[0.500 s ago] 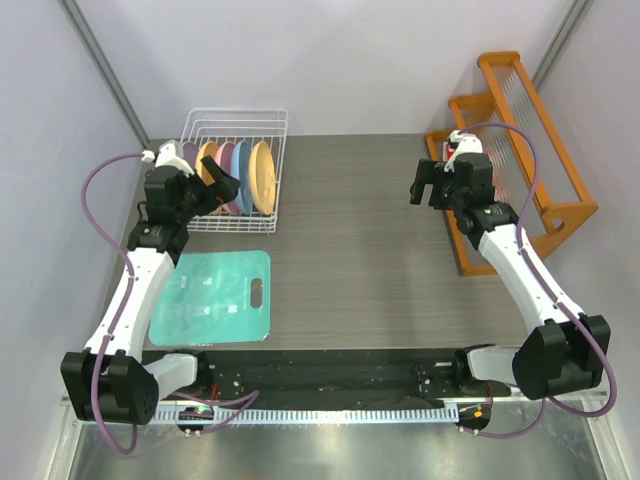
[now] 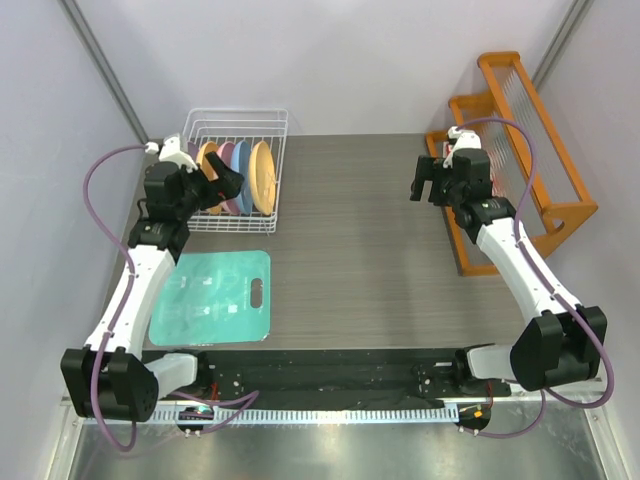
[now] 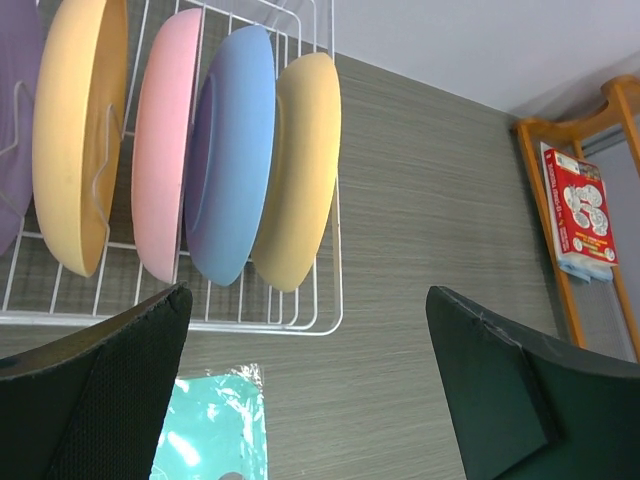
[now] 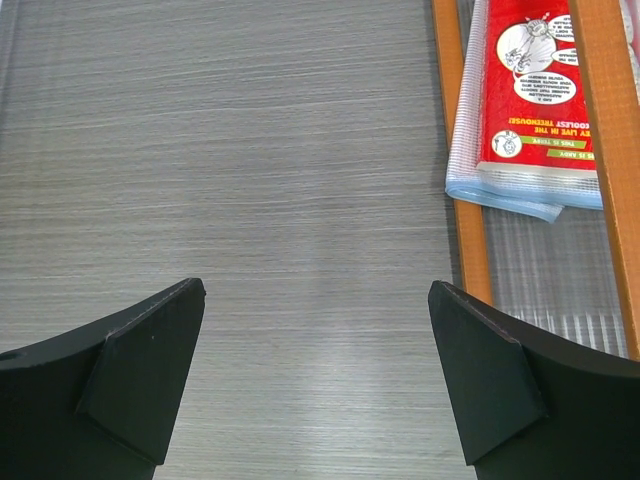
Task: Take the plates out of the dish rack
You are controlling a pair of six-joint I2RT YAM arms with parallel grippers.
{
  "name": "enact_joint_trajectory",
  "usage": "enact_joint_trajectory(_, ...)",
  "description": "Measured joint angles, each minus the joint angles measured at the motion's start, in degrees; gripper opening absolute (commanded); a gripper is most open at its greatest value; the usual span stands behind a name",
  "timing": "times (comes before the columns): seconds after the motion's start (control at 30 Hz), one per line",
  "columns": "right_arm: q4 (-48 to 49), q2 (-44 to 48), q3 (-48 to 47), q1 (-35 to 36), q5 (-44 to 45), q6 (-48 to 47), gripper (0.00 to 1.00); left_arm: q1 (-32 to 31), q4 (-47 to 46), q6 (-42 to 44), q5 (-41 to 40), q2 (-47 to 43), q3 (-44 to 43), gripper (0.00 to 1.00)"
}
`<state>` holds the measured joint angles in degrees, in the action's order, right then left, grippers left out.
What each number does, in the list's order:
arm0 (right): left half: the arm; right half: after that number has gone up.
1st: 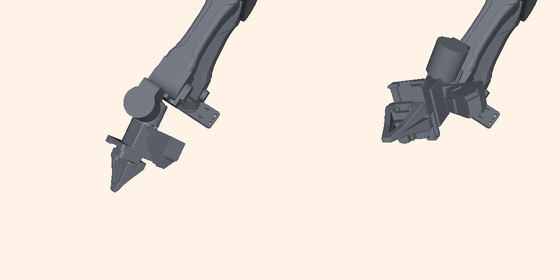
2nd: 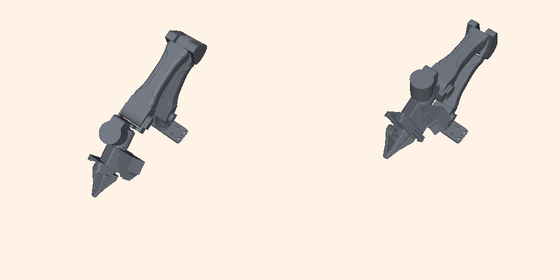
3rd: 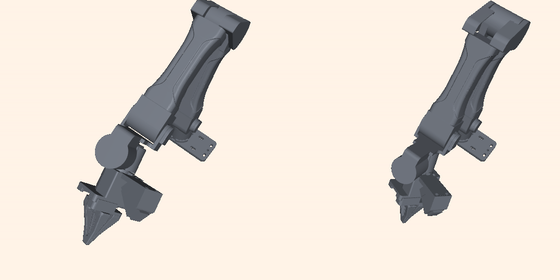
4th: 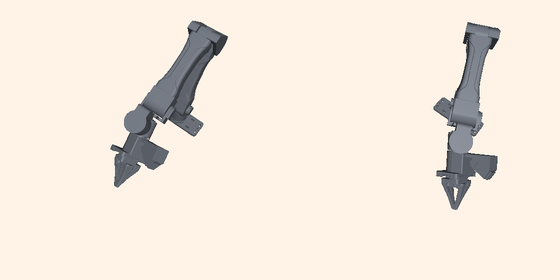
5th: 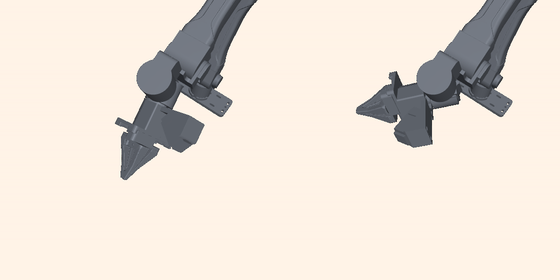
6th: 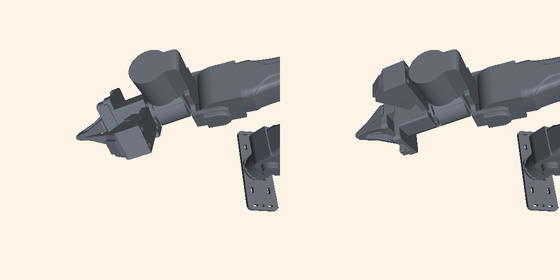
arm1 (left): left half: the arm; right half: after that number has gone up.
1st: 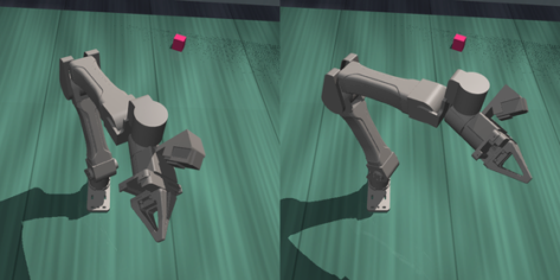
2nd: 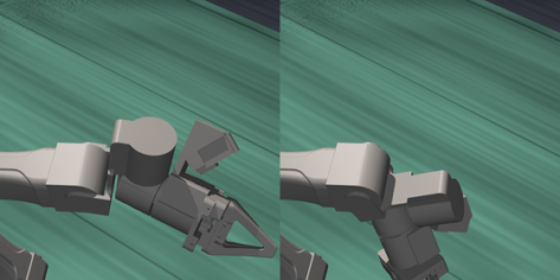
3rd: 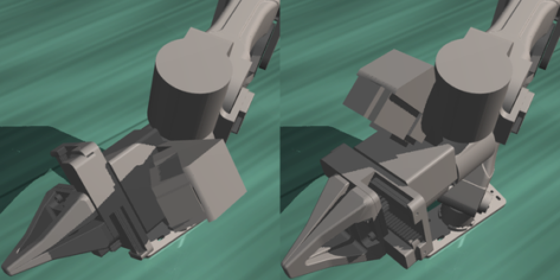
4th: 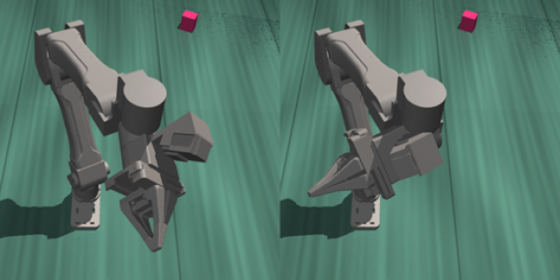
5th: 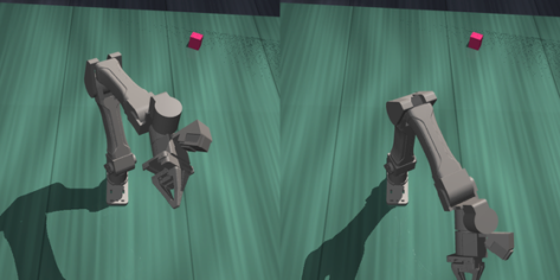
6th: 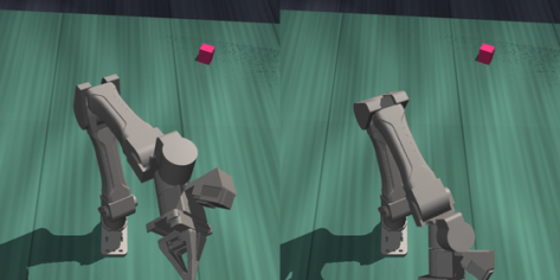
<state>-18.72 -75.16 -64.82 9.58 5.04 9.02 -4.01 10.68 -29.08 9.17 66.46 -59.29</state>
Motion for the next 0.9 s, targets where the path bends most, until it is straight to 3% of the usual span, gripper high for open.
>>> enact_joint_trajectory(0.2, -0.2, -0.3, -0.6, 0.0, 0.6, -0.3, 1.0, -3.4, -0.6, 2.9, -3.5, 2.8, -2.1, 1.0)
enact_joint_trajectory(0.53, -0.8, -2.0, -0.8, 0.0, 1.8, -1.3, 1.0, -14.3, 0.5, 9.5, -19.3, 11.7, -8.1, 0.99)
enact_joint_trajectory(0.9, -1.2, -3.3, -1.5, 0.0, 2.4, -1.4, 1.0, -17.5, -0.2, 12.2, -29.1, 21.9, -12.3, 0.8)
